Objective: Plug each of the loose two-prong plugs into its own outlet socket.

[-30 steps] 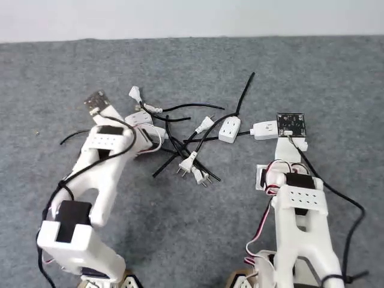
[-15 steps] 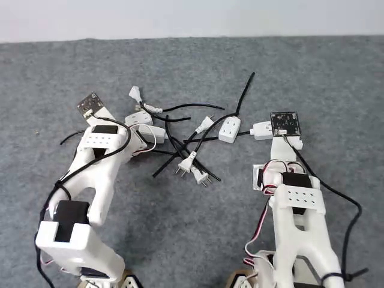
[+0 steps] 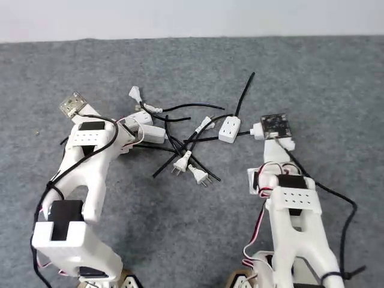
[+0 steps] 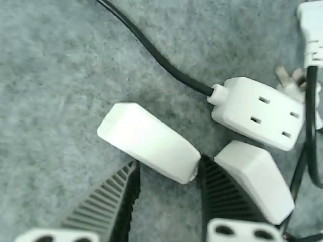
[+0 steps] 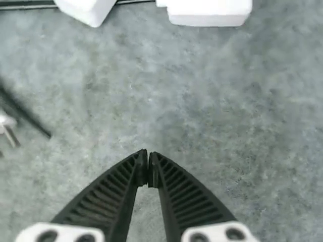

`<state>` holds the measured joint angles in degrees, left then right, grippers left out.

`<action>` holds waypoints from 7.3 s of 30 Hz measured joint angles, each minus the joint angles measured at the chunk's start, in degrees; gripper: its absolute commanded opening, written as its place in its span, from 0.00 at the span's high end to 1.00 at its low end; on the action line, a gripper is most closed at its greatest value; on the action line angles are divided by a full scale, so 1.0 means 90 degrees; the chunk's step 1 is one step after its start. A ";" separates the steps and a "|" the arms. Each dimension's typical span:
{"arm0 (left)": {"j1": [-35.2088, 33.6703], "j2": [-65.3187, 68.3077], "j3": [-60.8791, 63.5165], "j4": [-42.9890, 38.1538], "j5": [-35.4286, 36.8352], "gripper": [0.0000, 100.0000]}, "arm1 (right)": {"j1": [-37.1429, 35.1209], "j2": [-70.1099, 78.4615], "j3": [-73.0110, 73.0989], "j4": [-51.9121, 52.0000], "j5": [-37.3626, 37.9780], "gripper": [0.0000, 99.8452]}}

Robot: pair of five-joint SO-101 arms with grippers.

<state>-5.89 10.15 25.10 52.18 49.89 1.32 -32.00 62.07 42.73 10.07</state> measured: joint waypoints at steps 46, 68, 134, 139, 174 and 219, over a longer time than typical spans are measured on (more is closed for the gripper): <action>0.1963 -0.1797 0.1270 0.0195 -0.2188 0.99 | -0.0420 0.0000 0.0117 0.0010 0.0567 0.99; 0.2872 -0.4952 0.0596 0.1827 -0.2295 0.94 | -0.0400 0.0000 0.0117 0.0010 0.0498 0.99; 0.1280 -0.1280 0.1485 -0.0029 -0.2422 0.99 | -0.0303 0.0000 0.0117 0.0010 0.0459 0.95; 0.1231 -0.1280 0.1573 -0.0039 -0.2422 0.98 | -0.0303 0.0000 0.0117 0.0010 0.0459 0.95; 0.0117 0.0000 0.0293 -0.0107 -0.1065 0.65 | -0.0313 0.0000 0.0117 0.0010 0.0459 0.95; 0.2882 -0.3038 0.3888 -0.0186 -0.2227 0.75 | -0.0313 0.0000 0.0117 0.0010 0.0459 0.95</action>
<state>20.04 -17.19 60.09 50.51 29.85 -1.49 -32.00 63.12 42.81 14.20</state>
